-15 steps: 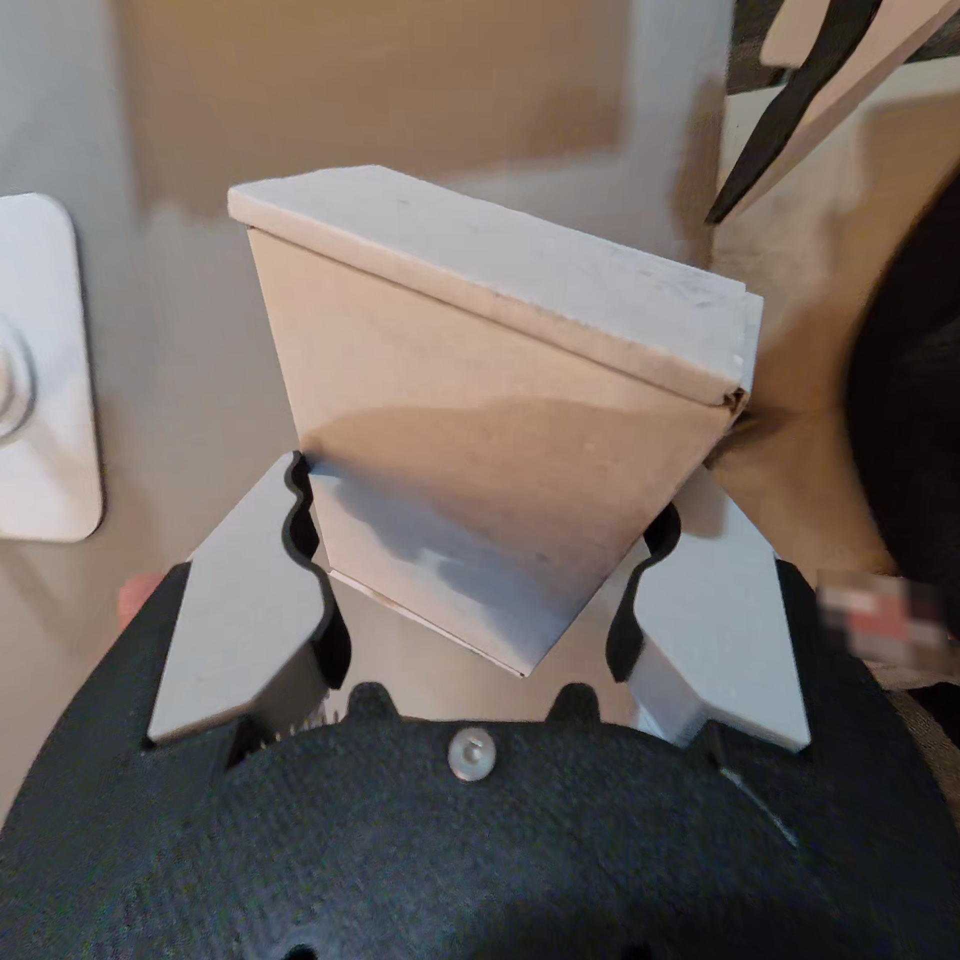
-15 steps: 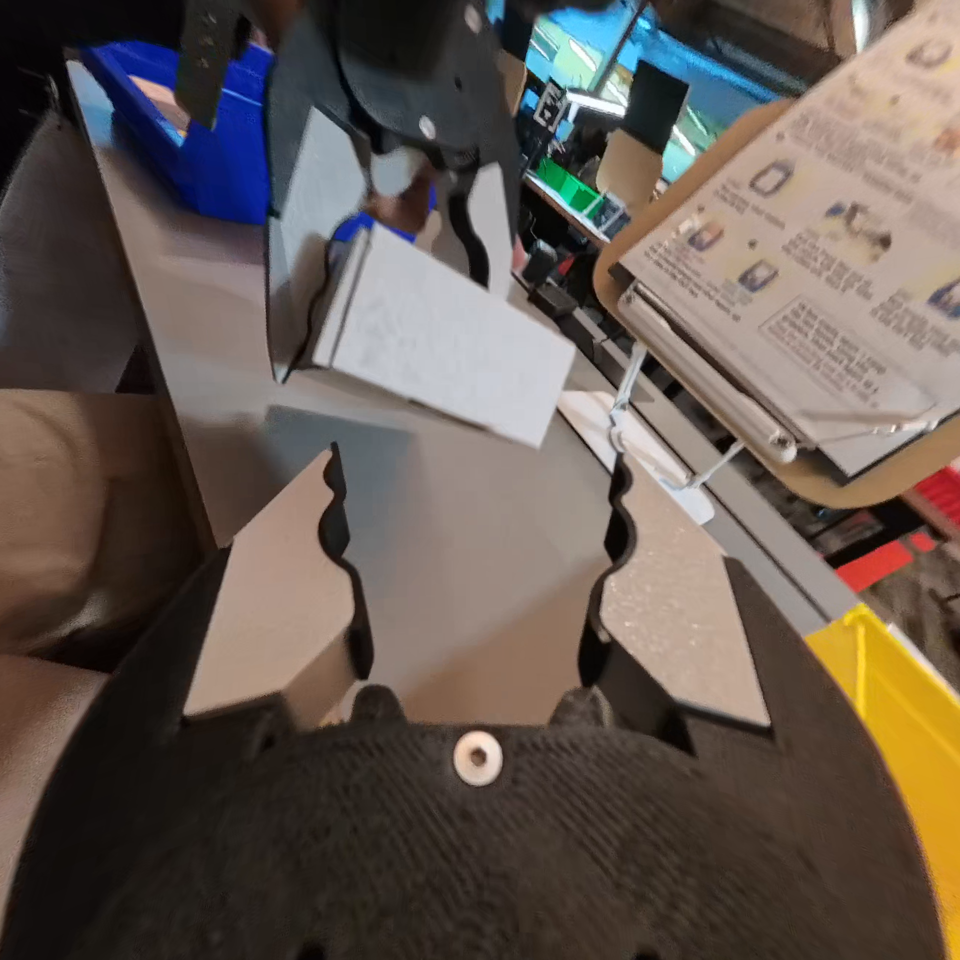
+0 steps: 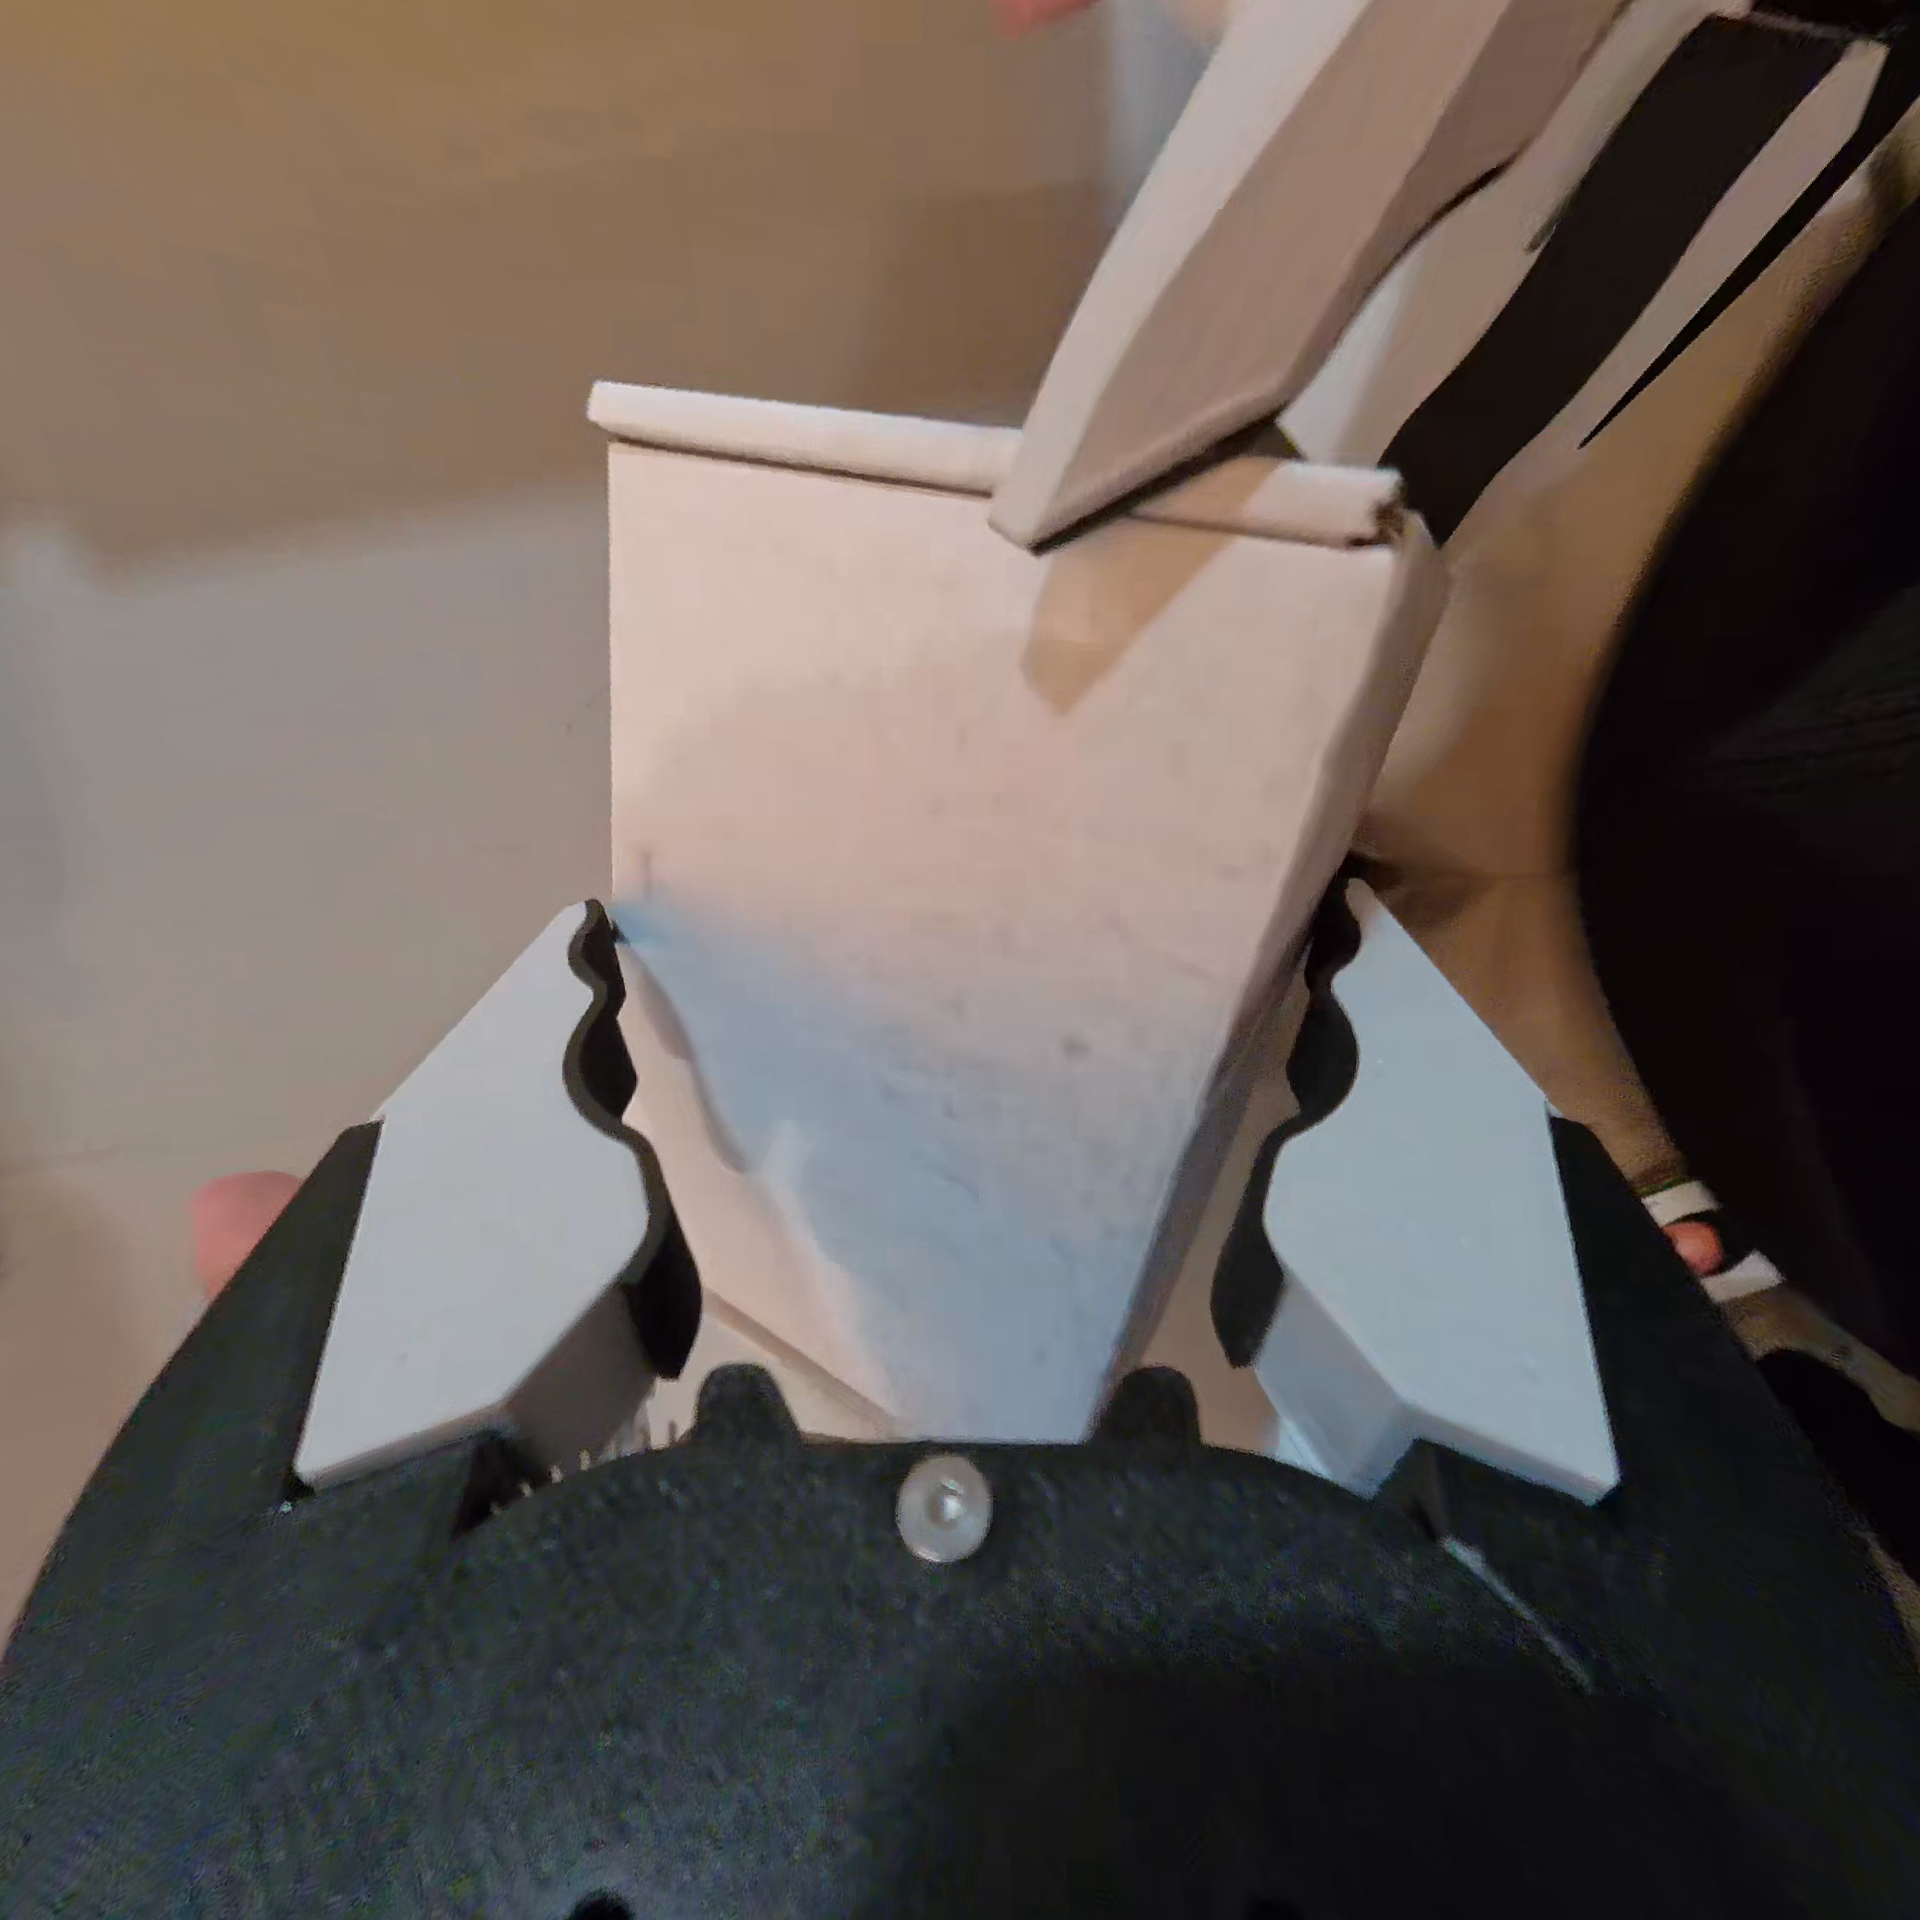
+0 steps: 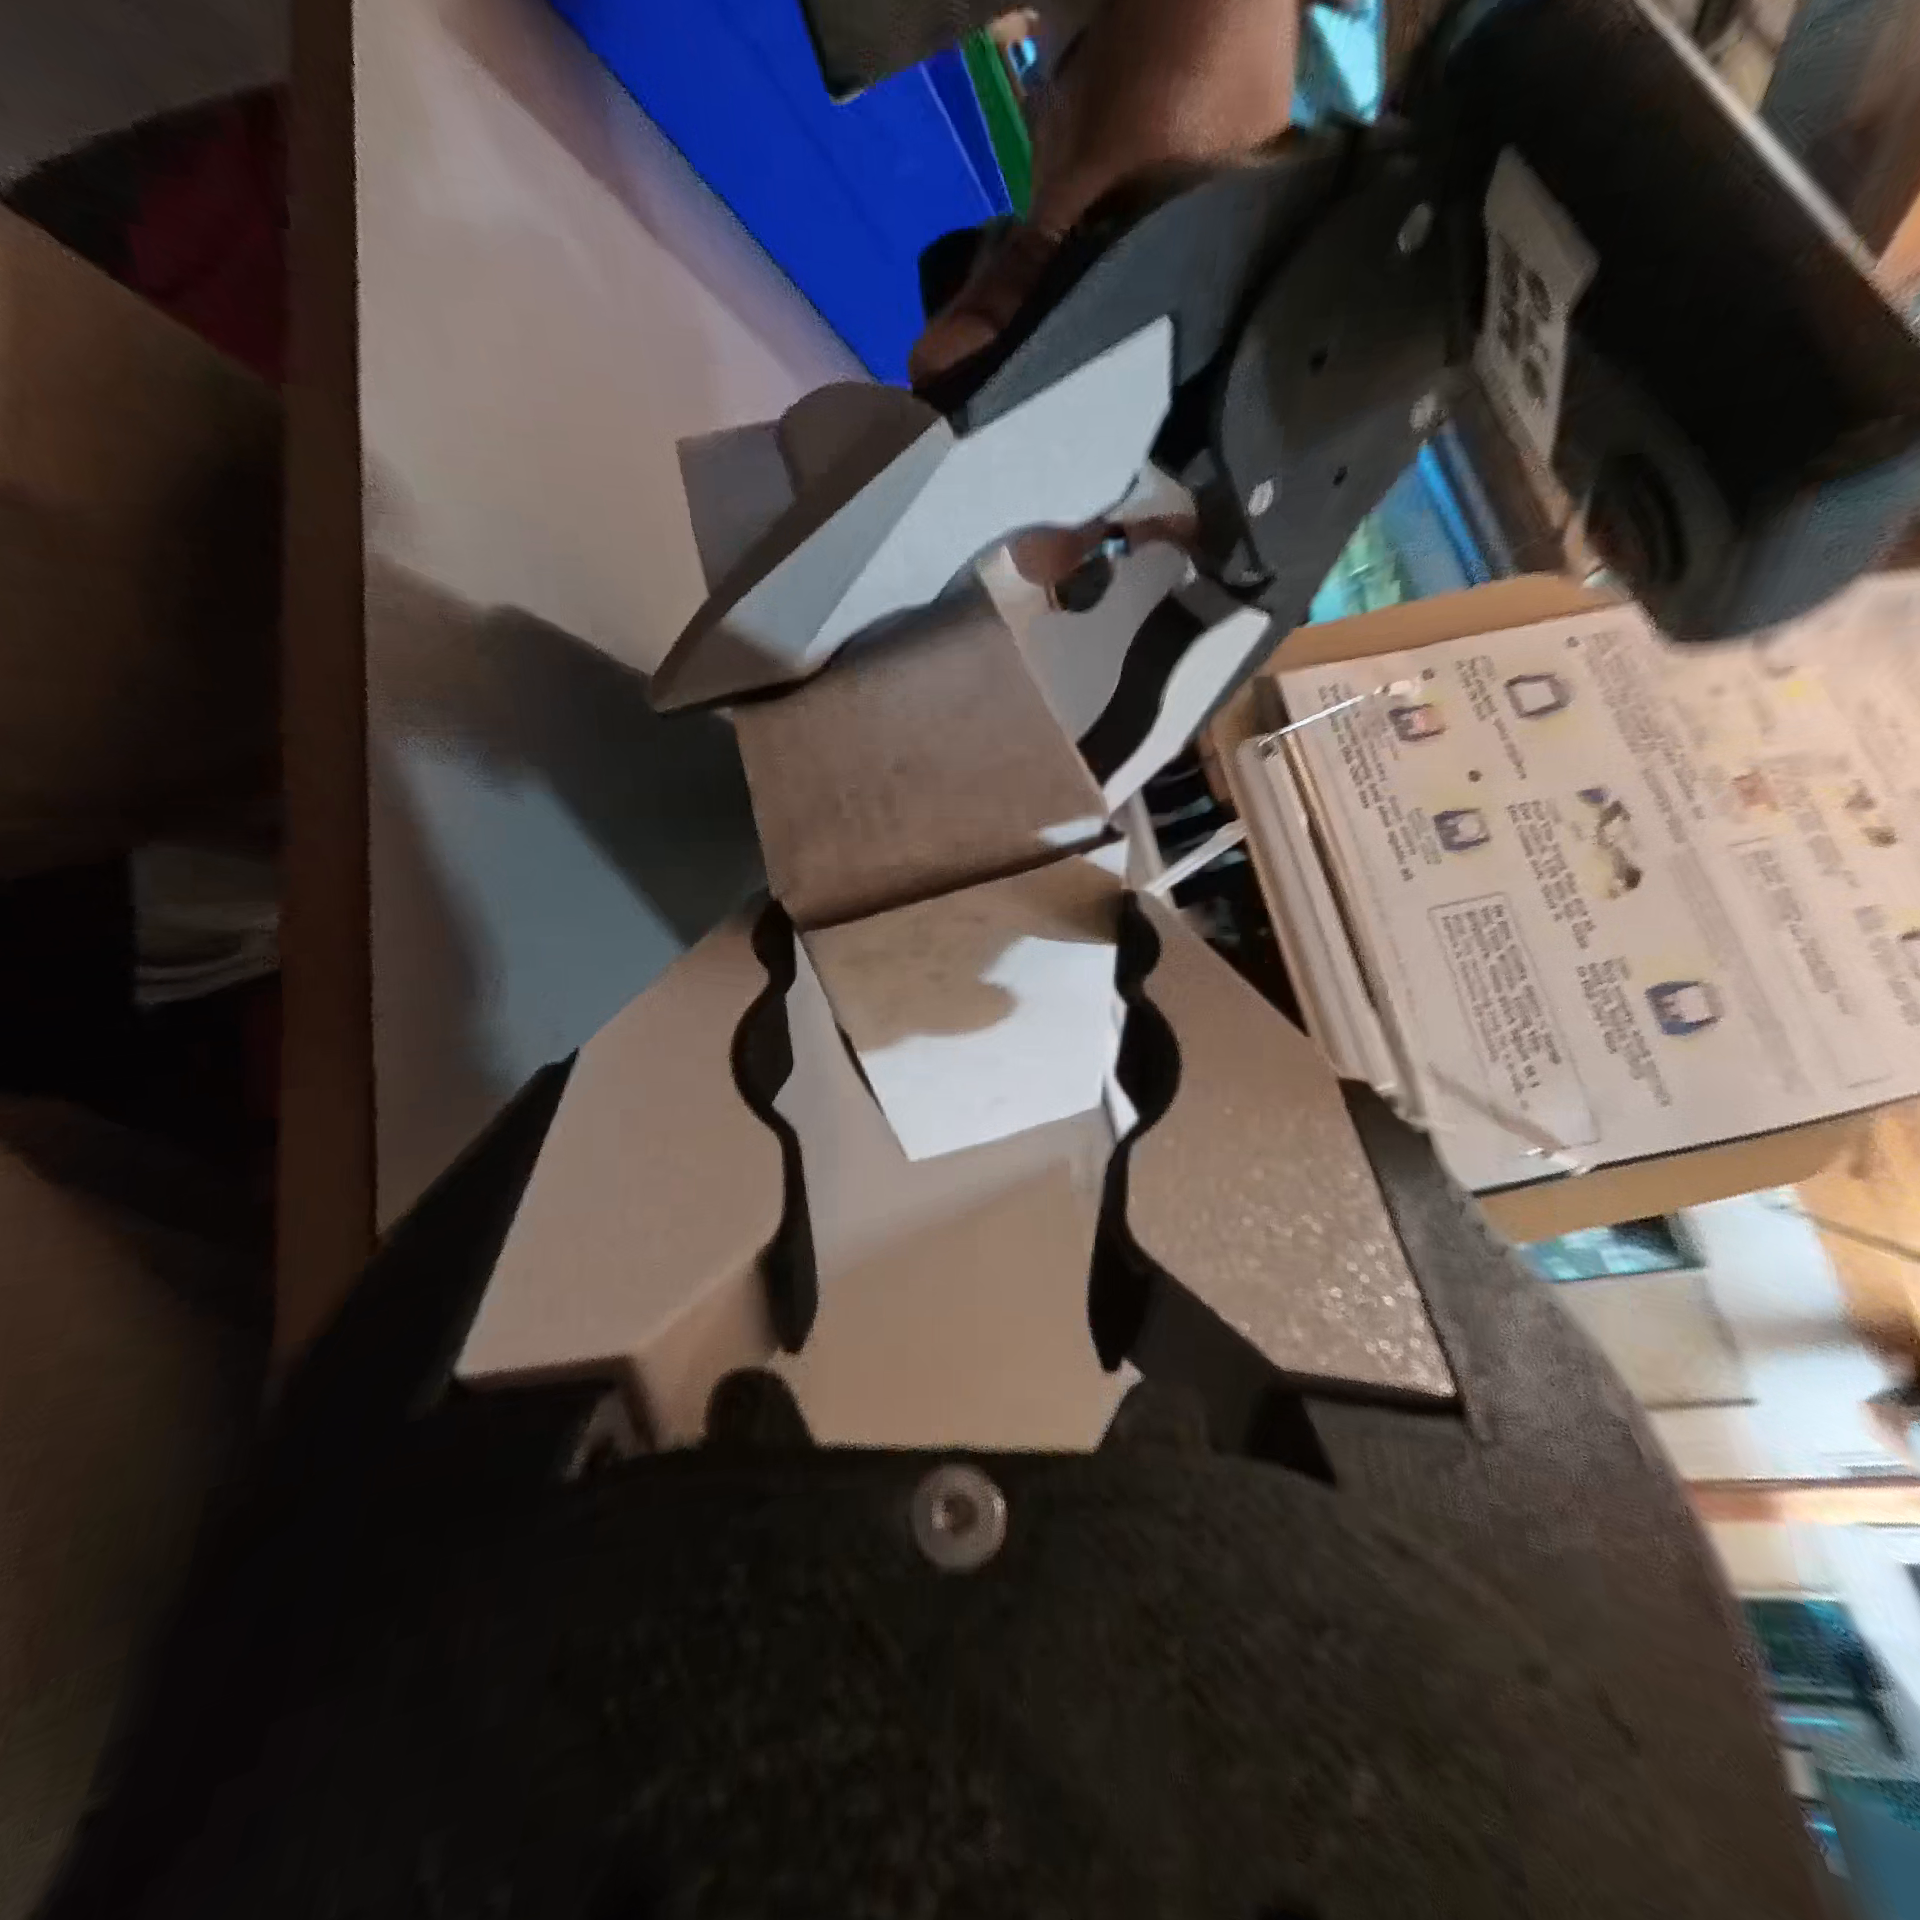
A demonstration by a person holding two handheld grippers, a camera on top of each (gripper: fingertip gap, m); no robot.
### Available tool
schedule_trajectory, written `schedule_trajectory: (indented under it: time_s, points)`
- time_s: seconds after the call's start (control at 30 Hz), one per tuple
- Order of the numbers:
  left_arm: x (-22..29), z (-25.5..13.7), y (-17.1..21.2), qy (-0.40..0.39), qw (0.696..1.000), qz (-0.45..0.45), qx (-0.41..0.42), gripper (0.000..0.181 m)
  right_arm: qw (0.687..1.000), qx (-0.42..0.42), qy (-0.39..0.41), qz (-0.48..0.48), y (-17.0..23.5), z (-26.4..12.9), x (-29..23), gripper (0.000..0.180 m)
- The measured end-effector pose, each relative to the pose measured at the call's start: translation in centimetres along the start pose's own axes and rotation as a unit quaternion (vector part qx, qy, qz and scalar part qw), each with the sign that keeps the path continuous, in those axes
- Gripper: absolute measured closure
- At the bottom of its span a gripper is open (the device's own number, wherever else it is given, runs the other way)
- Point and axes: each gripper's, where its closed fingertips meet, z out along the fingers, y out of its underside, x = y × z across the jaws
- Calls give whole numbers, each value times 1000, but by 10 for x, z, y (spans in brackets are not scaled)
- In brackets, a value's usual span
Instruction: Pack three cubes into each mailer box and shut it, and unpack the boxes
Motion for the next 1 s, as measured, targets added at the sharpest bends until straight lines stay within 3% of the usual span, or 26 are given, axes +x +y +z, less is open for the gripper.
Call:
schedule_trajectory:
  time_s: [0.07,0.23,0.33,0.43,0.5,0.67,0.8,1.0]
  points:
    - [4,-4,-4,7,999,-21,40,58,999,-5,-13,50,7,-4,2,118]
    - [-14,-28,15,-139,977,-66,145,55,989,1,-30,145,27,-14,6,119]
    - [-9,-25,25,-170,954,-110,219,55,982,6,-48,185,35,-13,5,119]
    - [-7,-19,23,-191,935,-120,275,70,976,14,-59,211,40,-11,5,119]
    - [-21,-20,26,-238,925,-113,274,93,967,21,-64,245,42,-10,9,118]
    - [-25,-29,22,-241,900,-129,340,98,933,54,-90,344,40,-9,14,119]
    - [-13,-33,28,-211,905,-129,346,108,905,55,-102,409,38,-10,13,119]
    - [-15,-44,27,-237,893,-141,354,110,926,1,-48,376,52,-13,15,117]
